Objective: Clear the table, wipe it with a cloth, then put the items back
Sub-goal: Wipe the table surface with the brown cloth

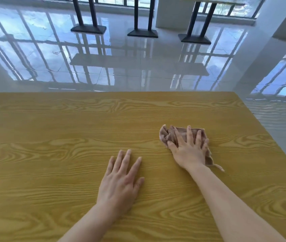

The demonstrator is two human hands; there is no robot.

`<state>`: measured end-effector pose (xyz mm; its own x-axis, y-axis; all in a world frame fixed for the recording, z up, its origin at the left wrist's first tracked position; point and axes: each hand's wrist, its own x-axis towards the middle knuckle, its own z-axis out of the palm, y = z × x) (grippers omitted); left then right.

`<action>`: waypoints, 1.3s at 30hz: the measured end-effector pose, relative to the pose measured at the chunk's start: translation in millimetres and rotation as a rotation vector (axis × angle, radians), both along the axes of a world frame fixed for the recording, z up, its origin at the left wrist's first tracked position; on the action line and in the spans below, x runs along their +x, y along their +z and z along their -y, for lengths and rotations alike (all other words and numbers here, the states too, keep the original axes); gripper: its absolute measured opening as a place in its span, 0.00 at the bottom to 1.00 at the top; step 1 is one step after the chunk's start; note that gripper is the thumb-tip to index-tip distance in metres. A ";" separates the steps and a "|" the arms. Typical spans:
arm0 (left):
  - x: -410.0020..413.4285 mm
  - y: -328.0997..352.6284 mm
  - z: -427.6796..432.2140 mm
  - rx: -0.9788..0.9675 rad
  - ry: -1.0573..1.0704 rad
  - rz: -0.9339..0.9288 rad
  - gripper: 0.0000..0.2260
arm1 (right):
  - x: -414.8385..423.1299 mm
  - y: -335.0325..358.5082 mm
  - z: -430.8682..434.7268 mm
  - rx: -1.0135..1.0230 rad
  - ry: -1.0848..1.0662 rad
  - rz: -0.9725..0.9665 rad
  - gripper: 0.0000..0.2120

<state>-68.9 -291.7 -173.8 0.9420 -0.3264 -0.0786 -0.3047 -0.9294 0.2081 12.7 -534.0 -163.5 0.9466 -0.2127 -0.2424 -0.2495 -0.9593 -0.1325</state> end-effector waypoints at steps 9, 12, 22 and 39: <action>-37.4 -1.7 -103.5 0.074 0.030 0.058 0.26 | 32.4 -3.0 -60.1 -0.021 0.167 0.014 0.29; -37.8 1.6 -137.2 0.083 0.121 0.007 0.27 | 64.6 -0.6 -118.3 -0.012 0.051 0.003 0.32; -34.5 -2.6 -148.9 0.032 0.219 -0.006 0.31 | 100.3 3.8 -217.3 -0.030 0.465 -0.007 0.31; -51.3 13.6 -381.9 0.007 0.504 0.114 0.31 | 5.4 -4.4 -284.8 -0.018 0.233 0.031 0.29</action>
